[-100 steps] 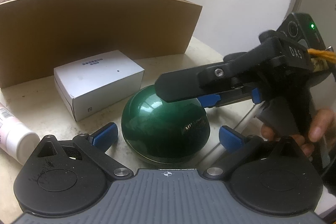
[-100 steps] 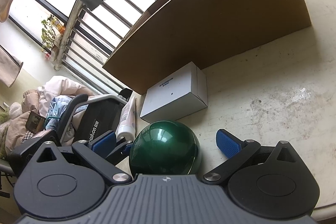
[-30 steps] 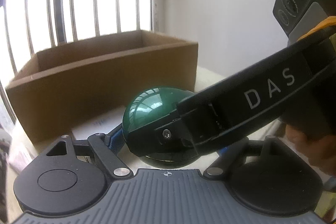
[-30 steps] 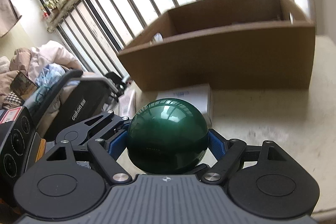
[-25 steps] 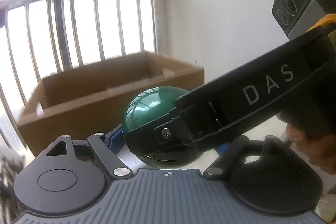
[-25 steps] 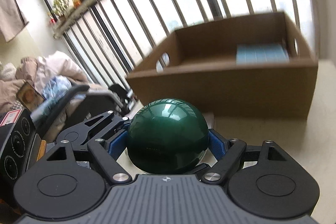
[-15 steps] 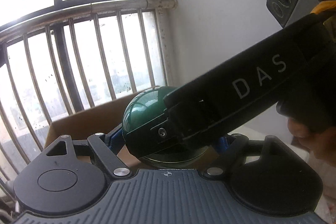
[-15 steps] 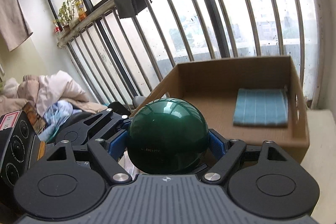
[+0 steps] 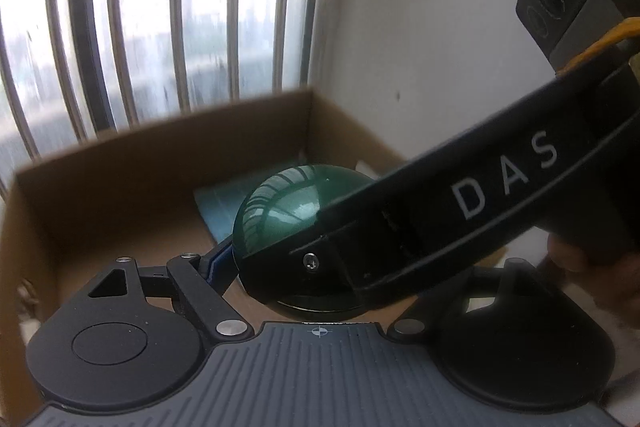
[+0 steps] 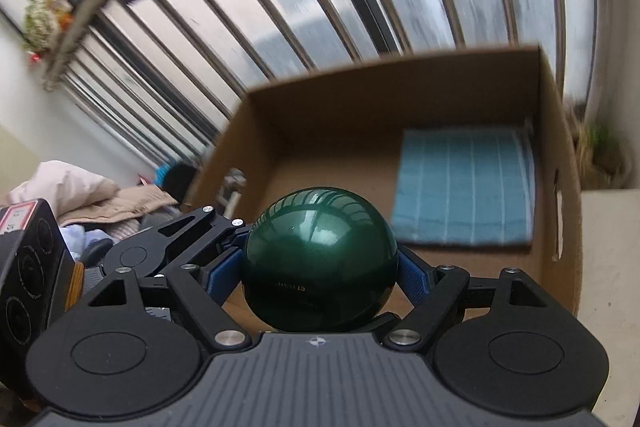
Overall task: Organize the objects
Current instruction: 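Lift the green ball with the right gripper and carry it into the box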
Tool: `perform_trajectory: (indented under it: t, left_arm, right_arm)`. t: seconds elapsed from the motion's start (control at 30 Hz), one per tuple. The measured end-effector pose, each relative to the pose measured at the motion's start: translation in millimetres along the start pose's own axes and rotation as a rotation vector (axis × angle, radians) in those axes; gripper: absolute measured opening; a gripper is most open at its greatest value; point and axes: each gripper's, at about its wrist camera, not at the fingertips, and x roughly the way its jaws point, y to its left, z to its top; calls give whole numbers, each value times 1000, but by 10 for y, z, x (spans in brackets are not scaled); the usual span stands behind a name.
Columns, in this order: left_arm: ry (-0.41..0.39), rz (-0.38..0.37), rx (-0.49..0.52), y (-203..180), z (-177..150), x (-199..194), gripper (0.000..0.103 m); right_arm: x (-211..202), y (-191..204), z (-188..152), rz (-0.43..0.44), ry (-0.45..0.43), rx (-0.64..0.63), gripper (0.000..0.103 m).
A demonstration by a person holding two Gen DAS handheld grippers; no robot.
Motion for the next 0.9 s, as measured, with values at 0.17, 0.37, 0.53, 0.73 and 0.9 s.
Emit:
perform_trajectory:
  t: [0.17,0.37,0.53,0.73,0.9]
  left_arm:
    - [134,-52,-84,189,31,380,82]
    - [247,-90,-143,268,-12,596,82]
    - [312,-139,-190,337,-164,647,83]
    - [369,-193,-223,430,-214,683,84]
    - [361,-203,-212,445,-236,631,86]
  right_arm:
    - [336,-285,129,1,113,76,84]
    - [519,-426,188,11,186,99,84]
    - [674,-499,225,-16,245,100,84]
    - [885,-545,234,-69,316,77,84]
    - [1018,-607,212,-120,352,73,84]
